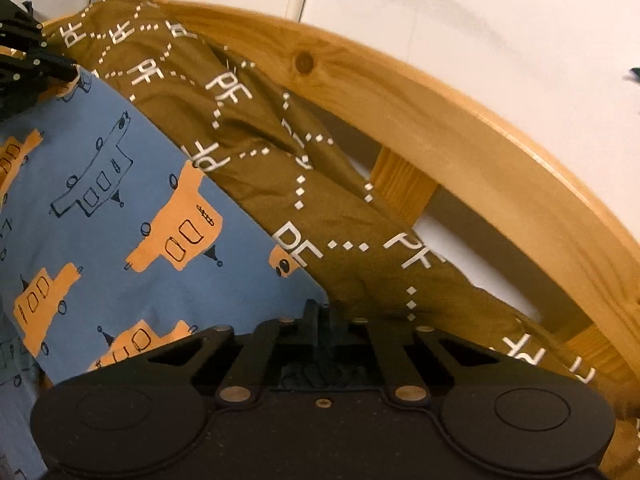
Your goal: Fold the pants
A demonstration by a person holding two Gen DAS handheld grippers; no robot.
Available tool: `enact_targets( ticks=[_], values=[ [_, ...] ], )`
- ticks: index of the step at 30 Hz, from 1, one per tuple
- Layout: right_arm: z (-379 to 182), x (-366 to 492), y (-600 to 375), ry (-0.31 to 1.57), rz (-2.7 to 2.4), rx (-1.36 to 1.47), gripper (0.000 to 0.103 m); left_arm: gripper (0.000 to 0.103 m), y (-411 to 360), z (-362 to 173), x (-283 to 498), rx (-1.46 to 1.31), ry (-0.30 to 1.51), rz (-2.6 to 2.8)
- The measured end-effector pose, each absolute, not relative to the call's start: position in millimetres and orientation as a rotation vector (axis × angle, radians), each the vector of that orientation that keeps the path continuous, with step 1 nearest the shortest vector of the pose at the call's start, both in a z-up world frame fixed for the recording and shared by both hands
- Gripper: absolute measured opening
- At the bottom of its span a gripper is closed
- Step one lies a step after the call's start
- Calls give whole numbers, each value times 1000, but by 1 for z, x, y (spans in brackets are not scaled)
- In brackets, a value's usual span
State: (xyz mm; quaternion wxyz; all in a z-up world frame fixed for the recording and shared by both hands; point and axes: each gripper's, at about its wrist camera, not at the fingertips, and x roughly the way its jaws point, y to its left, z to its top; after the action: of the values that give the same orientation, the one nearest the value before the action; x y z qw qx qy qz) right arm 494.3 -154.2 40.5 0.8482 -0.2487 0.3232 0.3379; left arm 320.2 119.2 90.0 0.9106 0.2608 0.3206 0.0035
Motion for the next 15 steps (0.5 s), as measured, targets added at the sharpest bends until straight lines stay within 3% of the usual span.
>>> enact_targets(
  ticks=[7, 15],
  values=[
    [64, 425, -171, 468, 614, -544, 2, 1, 104, 96, 264, 641, 486, -33],
    [57, 289, -201, 245, 538, -656, 1, 1, 83, 85, 170, 766, 300, -148]
  ],
)
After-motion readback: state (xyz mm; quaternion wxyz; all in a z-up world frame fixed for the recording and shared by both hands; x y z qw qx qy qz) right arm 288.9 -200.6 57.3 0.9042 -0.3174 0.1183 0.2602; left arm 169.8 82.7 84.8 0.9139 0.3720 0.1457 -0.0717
